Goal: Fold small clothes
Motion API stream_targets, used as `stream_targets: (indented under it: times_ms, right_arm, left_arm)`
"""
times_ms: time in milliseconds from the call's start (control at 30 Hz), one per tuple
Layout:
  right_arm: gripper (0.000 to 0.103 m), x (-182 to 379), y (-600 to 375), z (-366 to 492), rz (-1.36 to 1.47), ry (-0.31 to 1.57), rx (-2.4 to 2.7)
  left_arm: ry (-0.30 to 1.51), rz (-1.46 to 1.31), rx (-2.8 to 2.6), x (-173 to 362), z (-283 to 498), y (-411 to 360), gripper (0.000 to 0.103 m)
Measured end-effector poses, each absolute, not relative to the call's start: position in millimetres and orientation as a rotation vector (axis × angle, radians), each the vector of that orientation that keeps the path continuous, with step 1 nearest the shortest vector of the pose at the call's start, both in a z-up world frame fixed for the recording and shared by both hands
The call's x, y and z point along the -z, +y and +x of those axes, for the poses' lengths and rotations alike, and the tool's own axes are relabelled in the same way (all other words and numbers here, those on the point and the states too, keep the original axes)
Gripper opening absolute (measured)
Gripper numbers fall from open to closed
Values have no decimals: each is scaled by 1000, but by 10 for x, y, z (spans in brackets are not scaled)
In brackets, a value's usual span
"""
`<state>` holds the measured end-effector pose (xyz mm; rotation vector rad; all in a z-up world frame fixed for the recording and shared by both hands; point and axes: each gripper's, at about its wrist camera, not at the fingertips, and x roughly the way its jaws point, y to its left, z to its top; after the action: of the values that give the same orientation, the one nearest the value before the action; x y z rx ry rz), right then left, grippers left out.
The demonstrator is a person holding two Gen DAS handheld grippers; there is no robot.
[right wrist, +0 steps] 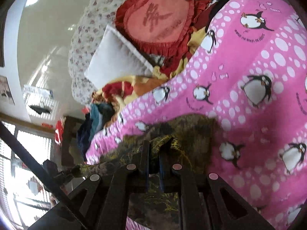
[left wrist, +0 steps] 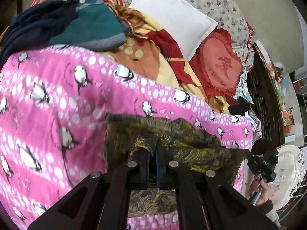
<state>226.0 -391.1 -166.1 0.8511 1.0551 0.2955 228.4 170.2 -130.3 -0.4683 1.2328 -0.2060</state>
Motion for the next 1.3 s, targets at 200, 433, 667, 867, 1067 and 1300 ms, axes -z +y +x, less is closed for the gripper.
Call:
stream_targets:
  times_ms: [200, 433, 667, 867, 1067, 1300]
  right_arm:
    - [33, 2059, -3952, 2433, 876, 1186, -157]
    - [49, 1763, -3800, 2205, 836, 1128, -274]
    - [49, 1818, -3000, 2203, 677, 1228, -458]
    - [50, 2085, -2490, 2416, 678, 1265, -500]
    - [54, 2198, -2431, 2504, 678, 1269, -409]
    - [67, 1790, -2953, 1717, 624, 1194, -330]
  left_arm:
    - [1348, -515, 149, 1662, 2500, 1743, 13]
    - [1314, -466, 152, 1522, 2516, 1749, 19]
    - [1209, -485, 96, 1276, 2510, 1878, 56]
    - [1229, -454, 116, 1229, 2382, 1819, 57]
    - [1266, -463, 144, 1318, 2021, 1699, 62]
    - [1285, -500, 155, 1544, 1294, 1739, 74]
